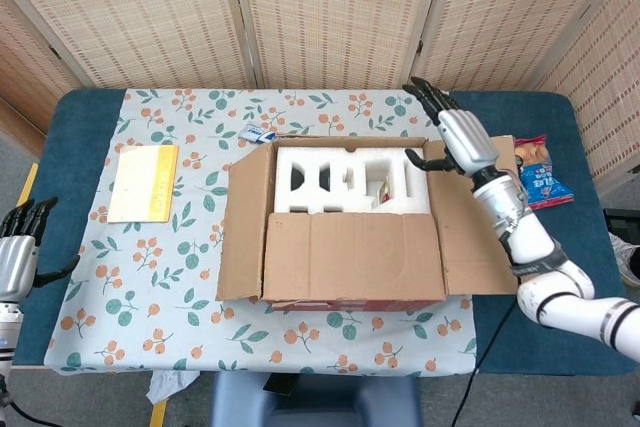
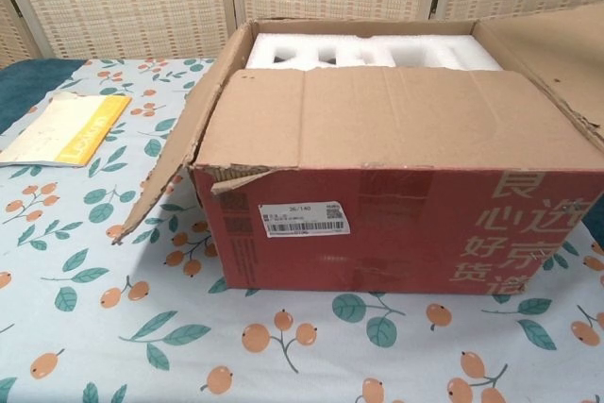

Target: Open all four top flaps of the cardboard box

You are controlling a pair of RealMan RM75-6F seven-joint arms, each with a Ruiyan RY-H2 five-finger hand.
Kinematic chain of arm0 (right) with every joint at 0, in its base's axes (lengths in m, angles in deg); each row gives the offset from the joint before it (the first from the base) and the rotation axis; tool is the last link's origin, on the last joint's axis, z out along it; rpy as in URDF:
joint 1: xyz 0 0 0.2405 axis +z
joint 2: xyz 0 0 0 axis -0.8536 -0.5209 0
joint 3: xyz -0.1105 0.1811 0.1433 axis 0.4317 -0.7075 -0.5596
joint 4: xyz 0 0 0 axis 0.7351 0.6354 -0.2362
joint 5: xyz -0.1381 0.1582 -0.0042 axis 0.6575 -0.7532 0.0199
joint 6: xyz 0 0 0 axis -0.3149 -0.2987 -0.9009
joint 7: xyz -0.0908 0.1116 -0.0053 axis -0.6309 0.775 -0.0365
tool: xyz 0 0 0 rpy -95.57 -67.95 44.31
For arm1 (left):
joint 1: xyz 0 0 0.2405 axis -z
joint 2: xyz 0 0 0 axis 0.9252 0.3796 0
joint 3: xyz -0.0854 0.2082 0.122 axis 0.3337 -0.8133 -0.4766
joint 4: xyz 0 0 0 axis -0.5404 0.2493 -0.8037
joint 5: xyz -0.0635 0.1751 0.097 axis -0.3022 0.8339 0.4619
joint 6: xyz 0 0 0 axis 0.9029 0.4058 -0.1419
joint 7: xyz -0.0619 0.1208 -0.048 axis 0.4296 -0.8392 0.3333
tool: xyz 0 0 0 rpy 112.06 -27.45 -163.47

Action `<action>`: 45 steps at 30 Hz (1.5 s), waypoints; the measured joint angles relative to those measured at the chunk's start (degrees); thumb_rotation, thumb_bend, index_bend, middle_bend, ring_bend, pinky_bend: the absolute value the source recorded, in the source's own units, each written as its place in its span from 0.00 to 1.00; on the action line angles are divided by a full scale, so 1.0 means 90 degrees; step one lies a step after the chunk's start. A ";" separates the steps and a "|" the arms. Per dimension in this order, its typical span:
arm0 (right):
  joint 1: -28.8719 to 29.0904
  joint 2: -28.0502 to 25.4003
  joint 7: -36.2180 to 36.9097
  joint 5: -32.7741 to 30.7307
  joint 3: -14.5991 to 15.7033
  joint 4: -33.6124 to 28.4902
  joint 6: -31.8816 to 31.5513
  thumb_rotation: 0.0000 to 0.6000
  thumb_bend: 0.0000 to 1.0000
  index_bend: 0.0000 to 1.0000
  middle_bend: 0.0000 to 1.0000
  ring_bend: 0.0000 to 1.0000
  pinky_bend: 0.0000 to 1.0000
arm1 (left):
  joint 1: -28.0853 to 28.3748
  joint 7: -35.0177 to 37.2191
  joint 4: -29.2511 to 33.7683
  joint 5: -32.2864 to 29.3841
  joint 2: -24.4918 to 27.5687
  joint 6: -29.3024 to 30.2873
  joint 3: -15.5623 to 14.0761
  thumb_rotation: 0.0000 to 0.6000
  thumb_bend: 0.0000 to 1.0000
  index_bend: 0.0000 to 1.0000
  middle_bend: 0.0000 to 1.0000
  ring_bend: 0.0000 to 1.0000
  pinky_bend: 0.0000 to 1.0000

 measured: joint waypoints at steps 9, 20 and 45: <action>-0.0128 -0.0221 0.2929 0.0577 0.0172 -0.0207 0.0679 1.00 0.41 0.01 0.14 0.31 0.52 | -0.0010 0.0136 0.0029 -0.0060 0.0027 -0.0052 0.0031 1.00 0.32 0.00 0.13 0.02 0.11; 0.0408 -0.0093 0.5963 0.2016 0.0774 0.0443 0.1523 1.00 0.41 0.01 0.12 0.29 0.52 | -0.0009 0.0204 0.0020 -0.0158 0.0057 -0.0160 0.0072 1.00 0.32 0.00 0.13 0.02 0.11; 0.1049 -0.0249 0.7576 0.3168 0.2377 0.0735 0.0373 1.00 0.41 0.00 0.07 0.24 0.52 | -0.0032 0.0164 -0.0013 -0.0135 0.0027 -0.0099 0.0089 1.00 0.32 0.00 0.13 0.02 0.11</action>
